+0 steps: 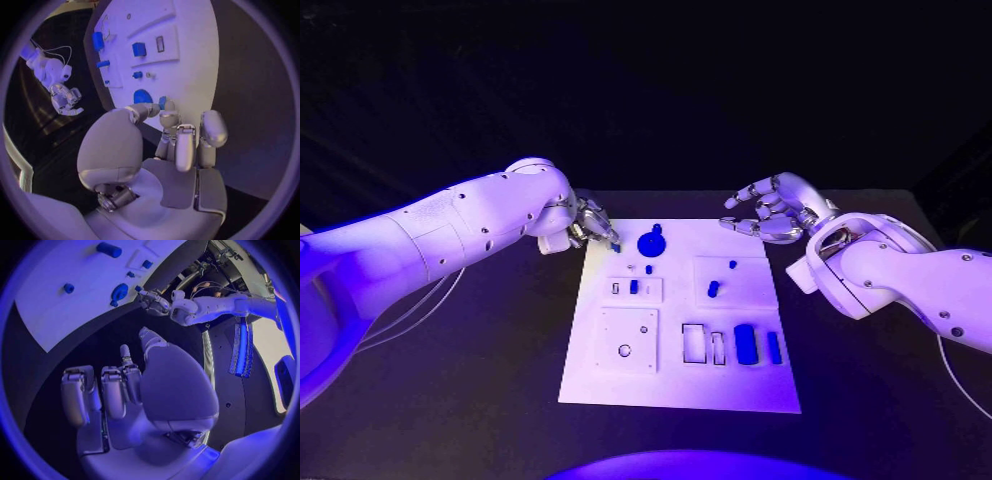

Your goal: Assemble the parts on the task board

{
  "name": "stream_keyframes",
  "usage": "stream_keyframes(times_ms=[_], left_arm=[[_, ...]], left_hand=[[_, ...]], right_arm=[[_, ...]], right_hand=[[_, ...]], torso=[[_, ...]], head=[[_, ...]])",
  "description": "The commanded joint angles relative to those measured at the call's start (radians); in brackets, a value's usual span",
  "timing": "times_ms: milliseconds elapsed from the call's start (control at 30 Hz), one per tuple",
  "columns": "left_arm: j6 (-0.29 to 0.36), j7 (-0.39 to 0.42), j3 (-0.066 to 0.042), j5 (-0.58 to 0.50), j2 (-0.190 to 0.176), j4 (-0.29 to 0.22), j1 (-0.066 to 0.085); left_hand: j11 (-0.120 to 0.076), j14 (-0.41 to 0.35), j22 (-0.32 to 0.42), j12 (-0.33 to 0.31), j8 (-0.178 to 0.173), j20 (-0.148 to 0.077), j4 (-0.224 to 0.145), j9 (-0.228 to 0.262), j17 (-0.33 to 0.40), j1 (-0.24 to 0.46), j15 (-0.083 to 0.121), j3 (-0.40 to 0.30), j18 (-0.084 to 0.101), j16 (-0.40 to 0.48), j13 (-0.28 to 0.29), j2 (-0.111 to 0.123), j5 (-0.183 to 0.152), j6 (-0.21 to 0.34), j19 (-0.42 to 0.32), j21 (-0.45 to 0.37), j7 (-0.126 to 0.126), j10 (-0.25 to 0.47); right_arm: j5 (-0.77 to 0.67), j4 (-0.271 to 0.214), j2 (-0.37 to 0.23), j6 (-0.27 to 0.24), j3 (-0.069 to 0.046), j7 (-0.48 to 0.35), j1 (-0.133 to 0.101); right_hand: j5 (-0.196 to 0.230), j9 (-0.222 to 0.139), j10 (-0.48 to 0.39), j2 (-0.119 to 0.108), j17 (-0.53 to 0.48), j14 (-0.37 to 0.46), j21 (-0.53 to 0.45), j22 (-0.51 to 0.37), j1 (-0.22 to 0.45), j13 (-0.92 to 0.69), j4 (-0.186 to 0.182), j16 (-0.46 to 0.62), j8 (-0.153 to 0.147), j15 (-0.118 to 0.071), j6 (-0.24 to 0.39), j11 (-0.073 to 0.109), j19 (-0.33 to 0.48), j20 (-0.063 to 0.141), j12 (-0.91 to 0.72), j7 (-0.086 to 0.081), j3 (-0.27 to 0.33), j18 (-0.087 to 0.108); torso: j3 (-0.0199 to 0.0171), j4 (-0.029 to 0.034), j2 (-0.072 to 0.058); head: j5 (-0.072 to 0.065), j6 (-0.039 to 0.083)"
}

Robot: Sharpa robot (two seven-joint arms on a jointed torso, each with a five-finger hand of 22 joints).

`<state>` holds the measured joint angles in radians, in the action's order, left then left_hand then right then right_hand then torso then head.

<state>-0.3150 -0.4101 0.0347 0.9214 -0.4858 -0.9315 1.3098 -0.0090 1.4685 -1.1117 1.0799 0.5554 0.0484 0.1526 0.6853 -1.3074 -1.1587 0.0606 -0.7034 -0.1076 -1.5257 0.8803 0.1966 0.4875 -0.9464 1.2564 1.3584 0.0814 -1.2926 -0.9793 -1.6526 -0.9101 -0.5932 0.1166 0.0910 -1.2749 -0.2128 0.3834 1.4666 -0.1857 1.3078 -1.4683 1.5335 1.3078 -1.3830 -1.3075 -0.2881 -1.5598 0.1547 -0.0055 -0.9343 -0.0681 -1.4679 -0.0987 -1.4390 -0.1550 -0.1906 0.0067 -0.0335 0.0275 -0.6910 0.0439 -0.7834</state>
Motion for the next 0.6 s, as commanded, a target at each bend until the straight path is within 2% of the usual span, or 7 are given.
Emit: stream_keyframes(times_ms=[33, 133, 300, 500, 600], left_arm=[[0.056, 0.053, 0.0, -0.082, -0.013, -0.02, 0.0], [0.064, 0.06, 0.0, -0.094, -0.031, -0.045, 0.0], [0.07, 0.063, 0.0, -0.096, -0.068, -0.102, 0.0], [0.087, 0.063, 0.001, -0.059, -0.132, -0.206, -0.002], [0.102, 0.065, 0.002, -0.018, -0.167, -0.264, -0.007]], left_hand=[[-0.004, 0.077, -0.006, 0.006, -0.005, -0.005, -0.194, 0.0, -0.172, 0.013, 0.009, -0.184, 0.005, -0.005, 0.007, 0.004, 0.019, -0.025, 0.01, 0.007, -0.015, -0.013], [-0.007, 0.079, -0.013, 0.009, -0.008, -0.007, -0.198, 0.0, -0.177, 0.017, 0.011, -0.181, 0.007, -0.007, 0.013, 0.009, 0.04, -0.035, 0.015, 0.012, -0.018, -0.022], [-0.008, 0.079, -0.018, 0.009, -0.01, -0.009, -0.201, 0.0, -0.179, 0.018, 0.013, -0.179, 0.008, -0.008, 0.015, 0.012, 0.054, -0.04, 0.017, 0.015, -0.02, -0.026], [-0.01, 0.08, -0.021, 0.012, -0.011, -0.01, -0.203, 0.001, -0.182, 0.019, 0.014, -0.177, 0.008, -0.01, 0.02, 0.014, 0.063, -0.045, 0.019, 0.017, -0.022, -0.031], [-0.011, 0.081, -0.027, 0.015, -0.011, -0.01, -0.204, 0.001, -0.184, 0.02, 0.015, -0.176, 0.009, -0.011, 0.025, 0.016, 0.067, -0.049, 0.023, 0.019, -0.023, -0.035]], right_arm=[[-0.011, 0.0, 0.0, 0.005, 0.0, -0.006, 0.0], [-0.011, 0.0, -0.001, 0.005, 0.0, -0.006, 0.0], [-0.011, 0.0, -0.003, 0.005, 0.0, -0.006, 0.0], [-0.011, 0.0, -0.006, 0.005, 0.0, -0.005, 0.0], [-0.011, 0.0, -0.009, 0.005, 0.0, -0.004, 0.0]], right_hand=[[-0.003, 0.001, 0.01, -0.002, 0.229, -0.094, -0.001, 0.244, 0.007, -0.171, 0.0, 0.004, 0.003, 0.002, 0.001, -0.001, -0.086, -0.002, -0.002, 0.002, -0.004, 0.002], [-0.003, 0.001, 0.01, -0.002, 0.229, -0.094, -0.001, 0.244, 0.007, -0.171, 0.0, 0.004, 0.003, 0.002, 0.001, -0.001, -0.086, -0.002, -0.002, 0.002, -0.004, 0.002], [-0.003, 0.001, 0.01, -0.002, 0.229, -0.094, -0.001, 0.244, 0.007, -0.171, 0.0, 0.004, 0.003, 0.002, 0.001, -0.001, -0.086, -0.002, -0.002, 0.002, -0.004, 0.002], [-0.003, 0.002, 0.011, -0.002, 0.228, -0.094, -0.002, 0.244, 0.008, -0.172, -0.001, 0.004, 0.005, 0.002, 0.0, -0.001, -0.086, -0.002, -0.003, 0.003, -0.005, 0.002], [-0.003, 0.002, 0.011, -0.002, 0.228, -0.094, -0.002, 0.244, 0.008, -0.172, -0.001, 0.004, 0.005, 0.002, 0.0, -0.001, -0.086, -0.002, -0.003, 0.003, -0.005, 0.002]], torso=[[-0.0007, -0.0006, 0.0], [-0.0005, 0.0002, 0.001], [-0.0003, 0.0024, 0.002], [-0.0001, 0.0014, 0.001], [0.0005, 0.0031, 0.002]], head=[[0.0, 0.001], [-0.001, 0.001], [0.001, -0.001], [0.0, -0.002], [0.0, -0.004]])
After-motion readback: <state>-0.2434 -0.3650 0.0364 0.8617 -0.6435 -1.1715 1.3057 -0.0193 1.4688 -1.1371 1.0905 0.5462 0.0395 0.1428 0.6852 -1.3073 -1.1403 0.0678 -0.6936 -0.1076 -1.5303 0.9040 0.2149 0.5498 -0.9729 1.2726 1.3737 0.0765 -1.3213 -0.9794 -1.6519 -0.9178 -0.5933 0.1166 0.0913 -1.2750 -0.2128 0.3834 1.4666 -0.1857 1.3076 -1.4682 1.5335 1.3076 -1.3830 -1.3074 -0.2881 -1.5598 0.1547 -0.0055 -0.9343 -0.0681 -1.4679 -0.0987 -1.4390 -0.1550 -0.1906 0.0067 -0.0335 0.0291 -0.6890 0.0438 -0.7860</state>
